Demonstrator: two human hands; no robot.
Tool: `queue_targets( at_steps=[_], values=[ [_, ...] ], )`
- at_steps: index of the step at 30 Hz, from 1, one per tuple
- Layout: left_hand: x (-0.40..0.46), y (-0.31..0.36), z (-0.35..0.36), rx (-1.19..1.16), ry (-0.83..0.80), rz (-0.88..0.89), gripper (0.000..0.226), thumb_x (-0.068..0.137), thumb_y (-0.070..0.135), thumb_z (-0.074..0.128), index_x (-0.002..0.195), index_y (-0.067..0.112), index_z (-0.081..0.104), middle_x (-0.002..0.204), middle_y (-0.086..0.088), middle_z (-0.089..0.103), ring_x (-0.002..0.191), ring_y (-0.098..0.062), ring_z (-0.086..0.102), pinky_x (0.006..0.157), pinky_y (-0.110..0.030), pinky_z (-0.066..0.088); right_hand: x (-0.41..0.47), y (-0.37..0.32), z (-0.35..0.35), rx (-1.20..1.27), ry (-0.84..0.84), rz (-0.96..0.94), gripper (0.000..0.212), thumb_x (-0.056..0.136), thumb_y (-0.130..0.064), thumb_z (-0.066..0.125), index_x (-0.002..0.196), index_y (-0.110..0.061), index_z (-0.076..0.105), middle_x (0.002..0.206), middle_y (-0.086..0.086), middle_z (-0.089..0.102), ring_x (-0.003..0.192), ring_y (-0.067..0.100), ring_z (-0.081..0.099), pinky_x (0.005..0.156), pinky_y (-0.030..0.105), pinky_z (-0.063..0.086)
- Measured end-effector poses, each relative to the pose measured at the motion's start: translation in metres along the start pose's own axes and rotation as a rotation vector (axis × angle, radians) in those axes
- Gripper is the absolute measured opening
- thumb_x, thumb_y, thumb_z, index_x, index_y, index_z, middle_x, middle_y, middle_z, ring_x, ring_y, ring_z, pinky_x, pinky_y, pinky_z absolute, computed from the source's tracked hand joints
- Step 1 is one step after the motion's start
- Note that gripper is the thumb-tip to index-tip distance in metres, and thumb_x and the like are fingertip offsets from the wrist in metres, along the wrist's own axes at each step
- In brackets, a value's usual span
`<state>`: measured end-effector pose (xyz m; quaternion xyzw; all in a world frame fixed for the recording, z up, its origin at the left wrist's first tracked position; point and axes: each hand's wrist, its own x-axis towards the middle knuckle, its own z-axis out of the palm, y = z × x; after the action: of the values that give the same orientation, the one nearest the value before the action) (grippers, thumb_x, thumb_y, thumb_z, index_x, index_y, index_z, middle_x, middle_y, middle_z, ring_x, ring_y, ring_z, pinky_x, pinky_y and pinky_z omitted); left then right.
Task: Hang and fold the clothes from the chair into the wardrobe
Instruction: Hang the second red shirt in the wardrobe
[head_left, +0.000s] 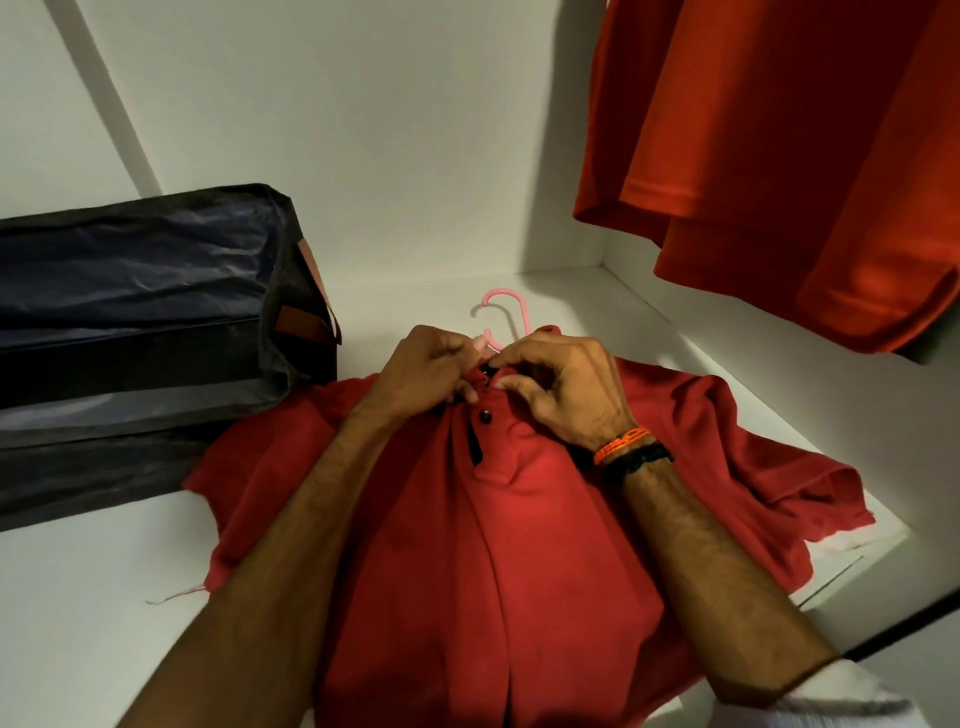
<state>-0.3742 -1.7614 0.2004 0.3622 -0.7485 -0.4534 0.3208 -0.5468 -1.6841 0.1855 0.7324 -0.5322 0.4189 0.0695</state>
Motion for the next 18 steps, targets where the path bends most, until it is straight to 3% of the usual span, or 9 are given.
queue_targets(
  at_steps=[1, 3, 5, 7, 9, 13, 18],
  values=[
    [0.0, 0.001, -0.001, -0.039, -0.016, -0.027, 0.013, 0.095, 0.025, 0.063, 0.102, 0.016, 0.07, 0.079, -0.011, 0.07, 0.051, -0.013, 0.062, 0.048, -0.02, 0.04, 0.0, 0.001, 0.0, -0.012, -0.007, 0.007, 0.017, 0.079, -0.03, 0.077, 0.096, -0.027, 0.077, 0.094, -0.012, 0.074, 0.084, 0.011, 0.069, 0.072, 0.036, 0.055],
    [-0.002, 0.002, -0.004, -0.083, -0.058, -0.065, 0.045, 0.079, 0.013, 0.074, 0.122, 0.014, 0.058, 0.074, -0.009, 0.071, 0.052, -0.014, 0.062, 0.05, -0.021, 0.043, 0.0, 0.001, 0.0, -0.02, -0.015, 0.021, 0.016, 0.078, -0.029, 0.076, 0.095, -0.027, 0.077, 0.094, -0.011, 0.074, 0.084, 0.012, 0.069, 0.071, 0.037, 0.055],
    [-0.005, 0.003, -0.005, -0.028, -0.094, -0.053, 0.07, 0.071, -0.004, 0.078, 0.131, 0.014, 0.047, 0.07, -0.002, 0.069, 0.055, -0.012, 0.063, 0.057, -0.022, 0.048, 0.0, 0.001, 0.0, -0.026, -0.024, 0.023, 0.017, 0.077, -0.026, 0.075, 0.094, -0.027, 0.077, 0.094, -0.01, 0.073, 0.085, 0.013, 0.069, 0.072, 0.037, 0.055],
    [-0.008, 0.002, -0.002, 0.067, -0.077, -0.038, 0.081, 0.067, -0.009, 0.082, 0.132, 0.018, 0.042, 0.078, -0.001, 0.068, 0.058, -0.015, 0.066, 0.067, -0.029, 0.054, 0.0, 0.0, -0.001, -0.043, -0.038, 0.022, 0.018, 0.077, -0.024, 0.074, 0.094, -0.027, 0.078, 0.094, -0.009, 0.073, 0.084, 0.013, 0.069, 0.071, 0.036, 0.055],
    [-0.009, 0.003, 0.002, 0.157, -0.019, 0.007, 0.082, 0.065, -0.002, 0.085, 0.13, 0.022, 0.041, 0.083, 0.001, 0.07, 0.063, -0.02, 0.069, 0.074, -0.036, 0.056, 0.0, -0.001, -0.001, -0.049, -0.042, 0.026, 0.018, 0.077, -0.024, 0.073, 0.094, -0.028, 0.078, 0.092, -0.009, 0.073, 0.08, 0.012, 0.068, 0.069, 0.035, 0.055],
    [-0.009, 0.003, 0.007, 0.181, 0.055, 0.048, 0.072, 0.07, 0.0, 0.081, 0.125, 0.019, 0.038, 0.079, 0.007, 0.072, 0.056, -0.008, 0.063, 0.068, -0.031, 0.05, 0.0, -0.004, -0.005, -0.025, -0.037, 0.045, 0.017, 0.077, -0.027, 0.073, 0.094, -0.028, 0.078, 0.086, -0.01, 0.072, 0.073, 0.01, 0.065, 0.067, 0.032, 0.054],
    [-0.013, 0.002, 0.009, 0.399, 0.049, 0.098, 0.068, 0.072, 0.009, 0.08, 0.122, 0.02, 0.035, 0.081, 0.013, 0.069, 0.071, -0.016, 0.068, 0.079, -0.044, 0.055, 0.0, -0.008, -0.005, -0.094, -0.083, 0.113, 0.02, 0.071, -0.035, 0.072, 0.089, -0.029, 0.077, 0.074, -0.008, 0.072, 0.063, 0.011, 0.064, 0.064, 0.03, 0.053]
  ],
)
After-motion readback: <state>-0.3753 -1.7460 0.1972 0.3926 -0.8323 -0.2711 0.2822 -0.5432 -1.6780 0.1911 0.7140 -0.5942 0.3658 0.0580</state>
